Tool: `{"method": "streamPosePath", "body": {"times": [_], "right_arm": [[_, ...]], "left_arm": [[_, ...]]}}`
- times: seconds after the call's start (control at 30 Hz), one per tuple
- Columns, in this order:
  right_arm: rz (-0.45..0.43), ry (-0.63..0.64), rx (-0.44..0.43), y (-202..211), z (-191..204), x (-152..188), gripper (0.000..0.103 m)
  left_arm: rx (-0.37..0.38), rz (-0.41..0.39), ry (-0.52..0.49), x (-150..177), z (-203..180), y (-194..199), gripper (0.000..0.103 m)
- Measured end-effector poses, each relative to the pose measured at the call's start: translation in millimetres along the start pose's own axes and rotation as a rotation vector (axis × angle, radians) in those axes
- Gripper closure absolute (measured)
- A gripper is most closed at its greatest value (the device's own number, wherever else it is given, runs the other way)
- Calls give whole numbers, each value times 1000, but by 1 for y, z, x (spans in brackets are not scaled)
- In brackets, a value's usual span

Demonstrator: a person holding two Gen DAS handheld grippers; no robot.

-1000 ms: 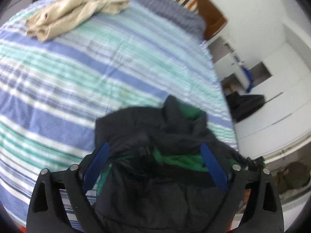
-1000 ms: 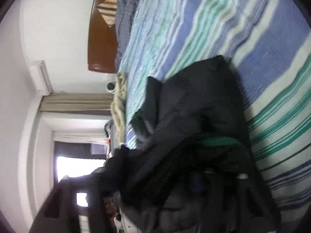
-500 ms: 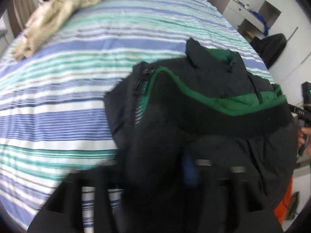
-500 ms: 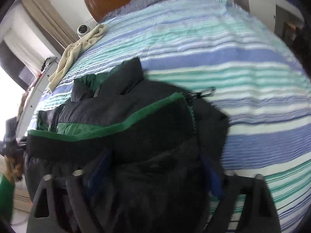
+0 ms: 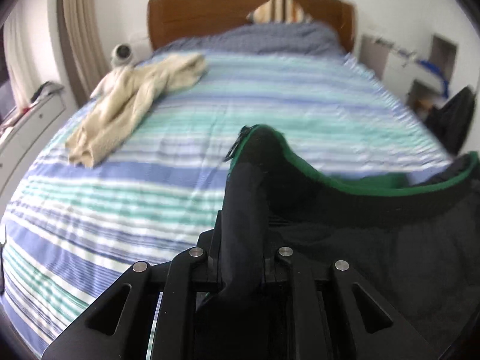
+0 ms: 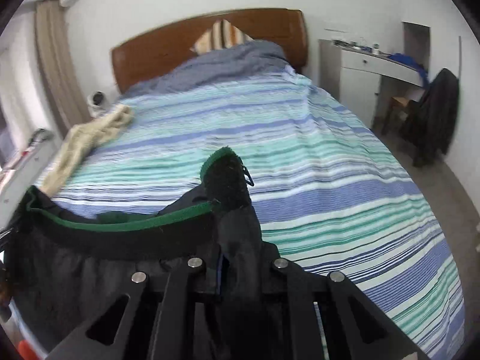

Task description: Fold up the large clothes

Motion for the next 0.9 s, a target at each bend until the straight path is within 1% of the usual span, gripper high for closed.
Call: {"method": "streamPosePath", "body": {"times": [0.03,0.07,0.1,0.13,0.17,0.2,0.23,0.37,0.47,0.57,0.9], "right_arm": [[36,-6,18,-17,-2,11,89],[80,-16,35,-38,-3,25,89],[131,-23,43,-61,-6,45,88],[155,-30,33,-73,-7,56,88],[144,-60,4,-81,-9,67,88],[109,-80,7,-82,-11,71,87],[99,-84,9,-83,-11,73,87],[73,-129,-14,-91,-20,80,87],[59,-160,-35,-93,-21,80,86],[49,-171,-43,-94,-20,81,86],[31,-196,-67,-95,-20,83,85]], "left_arm": [[-24,26,-6,10,0,-16,82],[-58,57,-27,26,3,-35,71],[-77,70,-42,40,6,-48,67],[-61,48,-25,49,9,-51,66],[-60,26,-7,49,10,-51,65],[-62,22,-4,47,10,-51,65],[-54,22,1,47,11,-54,64],[-3,18,60,49,23,-64,61],[30,16,93,53,23,-70,58],[36,12,103,56,18,-67,55],[21,-7,107,56,19,-70,53]]}}
Point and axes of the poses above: each gripper's, at about its wrist camera, not at the fingertips, and y roughly against the way its jaws point, z to its left, x to its underside, the point moved 3 cm from there along -y, roughly the way its jaws point, and after that the axes turned 6 degrees about x, right-handed, at the moved point
